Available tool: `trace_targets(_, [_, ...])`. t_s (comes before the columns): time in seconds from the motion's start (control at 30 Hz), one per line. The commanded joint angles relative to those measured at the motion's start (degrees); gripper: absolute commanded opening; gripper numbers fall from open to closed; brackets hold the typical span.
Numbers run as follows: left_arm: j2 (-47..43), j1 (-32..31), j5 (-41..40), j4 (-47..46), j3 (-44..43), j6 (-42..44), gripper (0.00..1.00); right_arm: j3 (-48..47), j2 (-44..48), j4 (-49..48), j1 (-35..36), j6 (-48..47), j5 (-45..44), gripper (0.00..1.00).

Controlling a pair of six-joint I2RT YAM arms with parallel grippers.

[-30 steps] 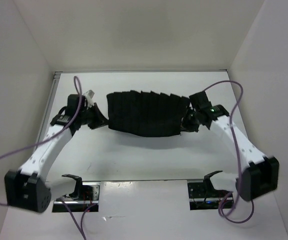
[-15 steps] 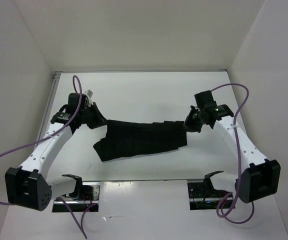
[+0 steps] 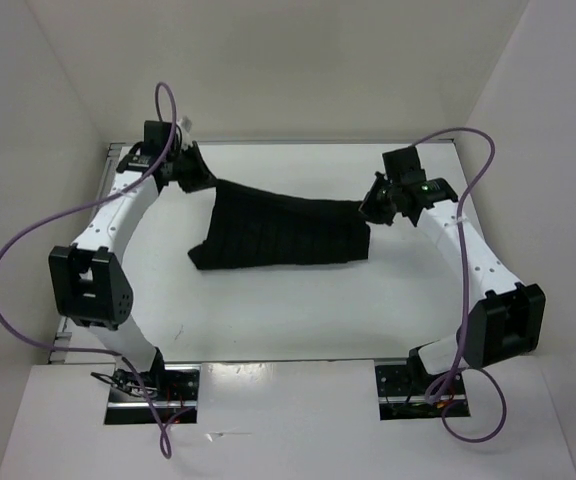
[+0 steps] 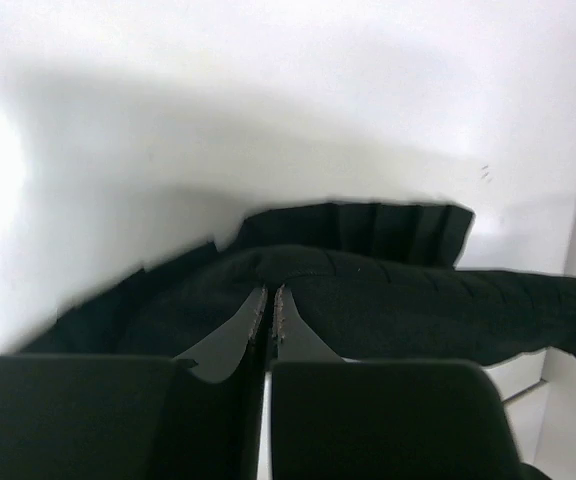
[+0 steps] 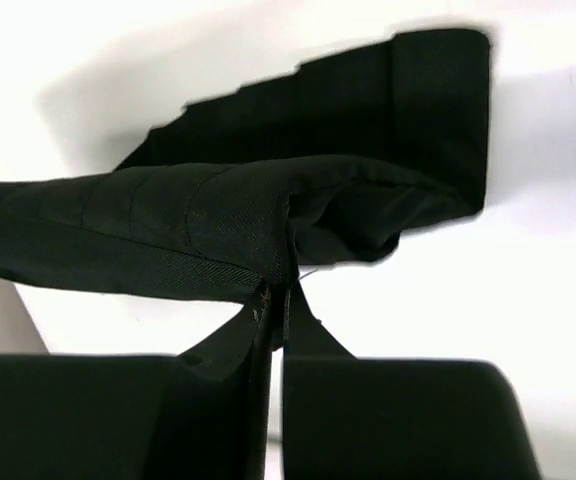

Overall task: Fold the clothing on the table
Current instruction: Fold the skirt

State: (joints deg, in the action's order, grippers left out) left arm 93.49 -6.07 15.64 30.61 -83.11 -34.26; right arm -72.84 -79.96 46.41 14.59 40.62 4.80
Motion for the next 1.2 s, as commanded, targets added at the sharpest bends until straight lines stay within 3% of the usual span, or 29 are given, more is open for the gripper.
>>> trace_targets(0.0, [2.57, 3.42, 1.92, -0.47, -13.96, 3.94, 0.00, -7.13, -0.19, -6.85, -0.70, -1.94, -9.53, 0.00])
trace_targets(0.1, [0.30, 4.04, 6.15, -1.25, -14.97, 2.80, 0.00, -9.78, 3.23, -10.46, -1.23, -3.35, -9.54, 0.00])
trace_targets(0.2, [-5.76, 4.04, 7.91, -2.40, -7.44, 1.75, 0.00, -9.78, 6.13, -10.99, -1.23, -4.49, -5.70, 0.00])
trace_targets(0.3, [-12.79, 4.04, 8.44, -3.19, 4.51, 1.04, 0.00, -6.19, 6.14, -7.05, -1.23, -5.03, -2.09, 0.00])
trace_targets(0.4, [-18.59, 4.04, 9.15, -2.49, 14.95, 0.51, 0.00, 3.98, 8.06, -5.90, -1.23, -5.03, 3.36, 0.00])
trace_targets(0.63, [-29.58, 2.90, 12.31, 3.21, 29.13, -2.12, 0.00, 13.59, 15.27, 3.67, -1.23, -1.96, 8.55, 0.00])
trace_targets(0.83, [-35.49, 2.90, 12.31, 8.67, 28.19, -3.27, 0.00, 14.74, 20.64, 10.45, -1.23, -0.19, 11.02, 0.00])
trace_targets(0.97, [-30.94, 2.90, 11.17, 6.75, 26.86, -3.27, 0.00, 13.42, 18.89, 10.46, -1.23, 0.42, 9.71, 0.01])
trace_targets(1.17, [-20.04, 2.90, 6.17, 0.68, 23.71, -2.21, 0.00, 11.76, 9.84, 1.68, -1.23, -0.72, 8.13, 0.02])
